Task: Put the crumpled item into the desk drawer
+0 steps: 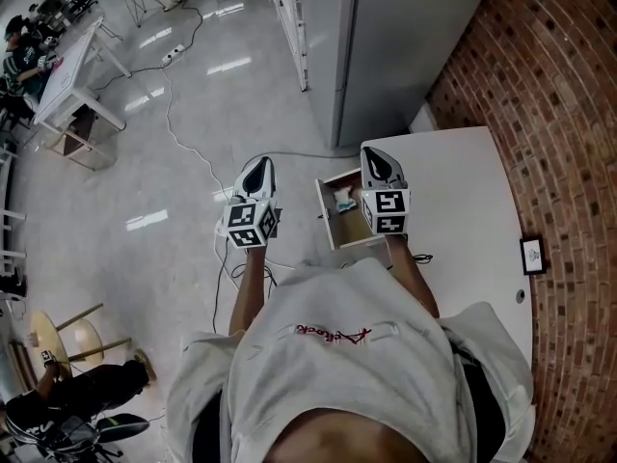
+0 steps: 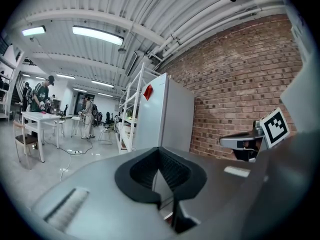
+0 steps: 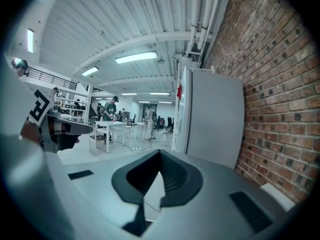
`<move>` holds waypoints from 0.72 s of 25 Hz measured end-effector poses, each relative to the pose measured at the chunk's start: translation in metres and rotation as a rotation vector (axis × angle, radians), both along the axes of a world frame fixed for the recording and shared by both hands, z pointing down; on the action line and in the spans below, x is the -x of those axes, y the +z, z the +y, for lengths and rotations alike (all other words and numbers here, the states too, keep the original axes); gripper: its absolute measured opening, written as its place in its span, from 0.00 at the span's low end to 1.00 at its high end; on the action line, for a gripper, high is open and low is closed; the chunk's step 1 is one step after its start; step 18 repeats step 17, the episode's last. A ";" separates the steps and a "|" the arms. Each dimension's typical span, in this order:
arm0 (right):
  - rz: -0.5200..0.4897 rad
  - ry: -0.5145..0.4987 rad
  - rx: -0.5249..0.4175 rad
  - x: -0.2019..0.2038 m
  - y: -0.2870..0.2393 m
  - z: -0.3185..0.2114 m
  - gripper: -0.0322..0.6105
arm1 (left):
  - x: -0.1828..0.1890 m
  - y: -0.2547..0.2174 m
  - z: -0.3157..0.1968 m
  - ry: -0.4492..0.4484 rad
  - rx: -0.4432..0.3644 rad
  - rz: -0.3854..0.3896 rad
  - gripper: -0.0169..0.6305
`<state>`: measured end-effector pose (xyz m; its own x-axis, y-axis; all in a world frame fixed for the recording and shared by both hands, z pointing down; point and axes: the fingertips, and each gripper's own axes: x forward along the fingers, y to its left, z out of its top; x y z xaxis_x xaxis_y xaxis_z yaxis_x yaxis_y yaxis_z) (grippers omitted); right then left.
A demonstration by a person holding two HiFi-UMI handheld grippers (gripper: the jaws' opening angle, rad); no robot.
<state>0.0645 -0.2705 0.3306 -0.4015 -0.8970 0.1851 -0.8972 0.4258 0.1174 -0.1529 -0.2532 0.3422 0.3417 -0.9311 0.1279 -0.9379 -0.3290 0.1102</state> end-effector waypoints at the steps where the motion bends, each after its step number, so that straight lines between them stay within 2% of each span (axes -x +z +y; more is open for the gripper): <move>1: 0.000 0.000 0.000 -0.001 0.000 0.000 0.07 | -0.001 0.000 -0.001 0.002 0.000 -0.003 0.04; 18: 0.009 0.001 0.005 -0.003 0.002 -0.005 0.07 | -0.005 0.007 -0.003 0.013 0.019 -0.018 0.04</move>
